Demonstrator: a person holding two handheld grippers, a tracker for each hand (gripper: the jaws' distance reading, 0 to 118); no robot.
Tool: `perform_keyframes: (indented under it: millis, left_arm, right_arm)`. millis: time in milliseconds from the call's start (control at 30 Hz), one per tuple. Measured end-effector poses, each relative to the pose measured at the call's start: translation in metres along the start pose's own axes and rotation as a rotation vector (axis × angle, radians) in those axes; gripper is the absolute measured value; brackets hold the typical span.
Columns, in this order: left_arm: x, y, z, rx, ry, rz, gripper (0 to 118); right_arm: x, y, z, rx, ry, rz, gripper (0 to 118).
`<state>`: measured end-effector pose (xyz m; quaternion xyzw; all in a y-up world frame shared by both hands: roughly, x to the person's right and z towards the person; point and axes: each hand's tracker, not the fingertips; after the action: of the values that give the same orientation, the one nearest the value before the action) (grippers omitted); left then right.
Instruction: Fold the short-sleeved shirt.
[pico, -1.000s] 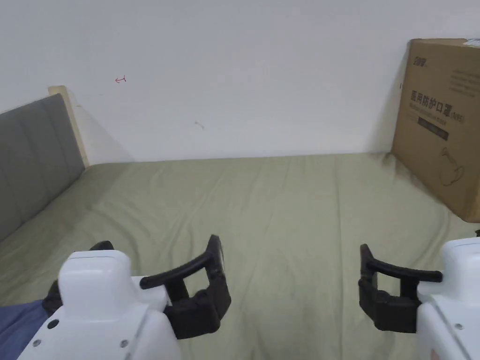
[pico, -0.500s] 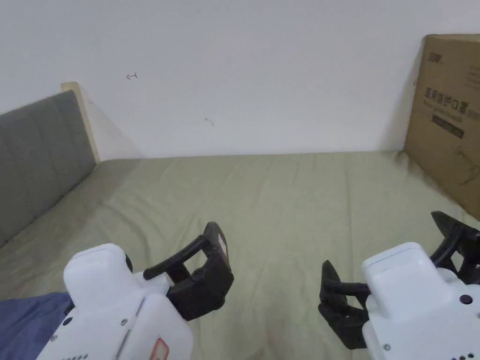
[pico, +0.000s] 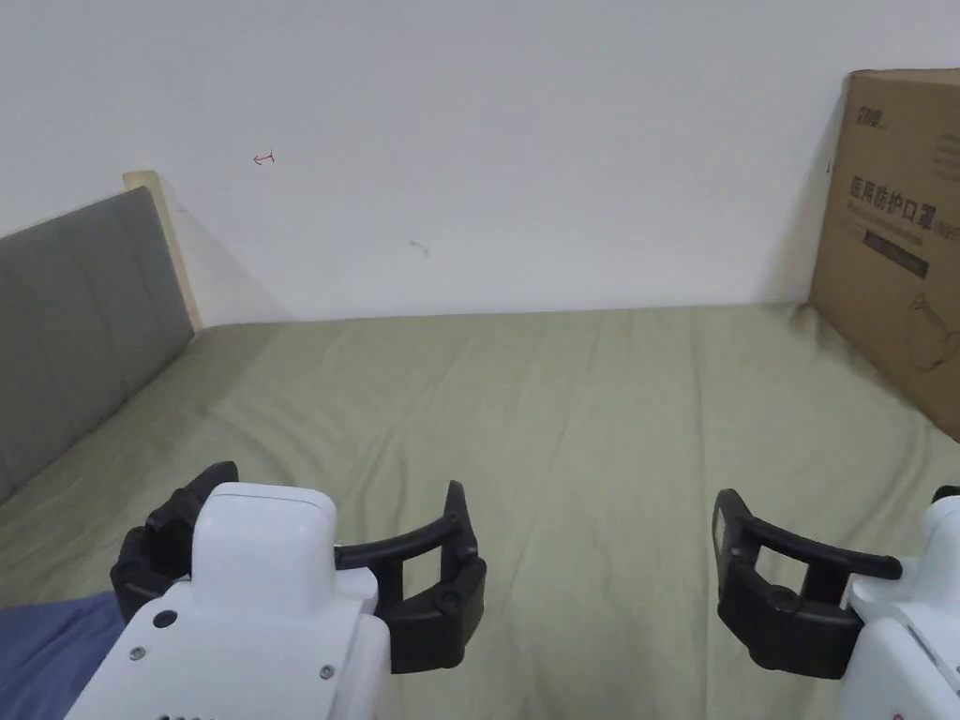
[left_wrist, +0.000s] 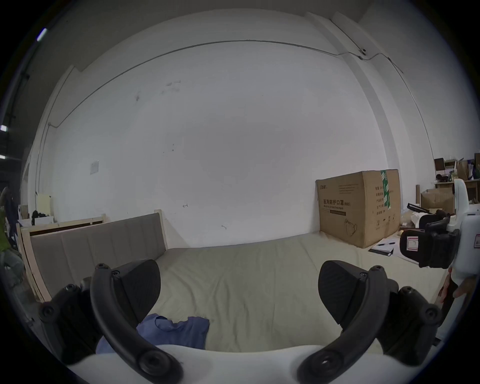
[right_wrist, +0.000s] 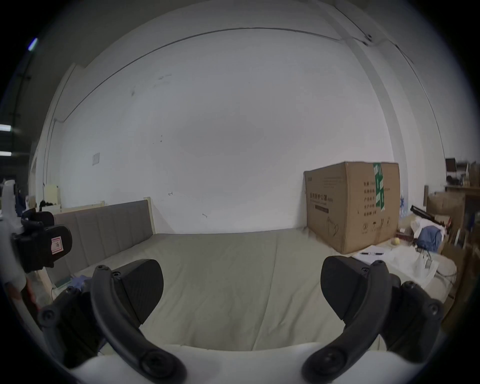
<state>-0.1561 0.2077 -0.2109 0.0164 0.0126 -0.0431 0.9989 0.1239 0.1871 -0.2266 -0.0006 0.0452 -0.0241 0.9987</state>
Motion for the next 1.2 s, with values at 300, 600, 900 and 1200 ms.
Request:
perform_keyframes:
  millis: [300, 600, 900, 1200]
  left_arm:
    - [-0.003, 0.000, -0.003, -0.056, -0.047, 0.087, 25]
    - [-0.013, 0.004, -0.006, -0.040, -0.052, 0.128, 0]
    - [-0.083, 0.016, 0.026, -0.032, 0.189, 0.130, 0]
    - [-0.156, 0.011, 0.094, -0.076, 0.467, 0.097, 0]
  right_arm:
    - [-0.002, 0.004, 0.000, -0.014, -0.028, -0.002, 46]
    - [-0.005, 0.006, -0.005, -0.011, -0.009, 0.017, 0]
    - [-0.059, 0.014, -0.031, -0.020, 0.236, 0.027, 0]
    - [-0.161, 0.007, -0.048, -0.061, 0.567, 0.025, 0]
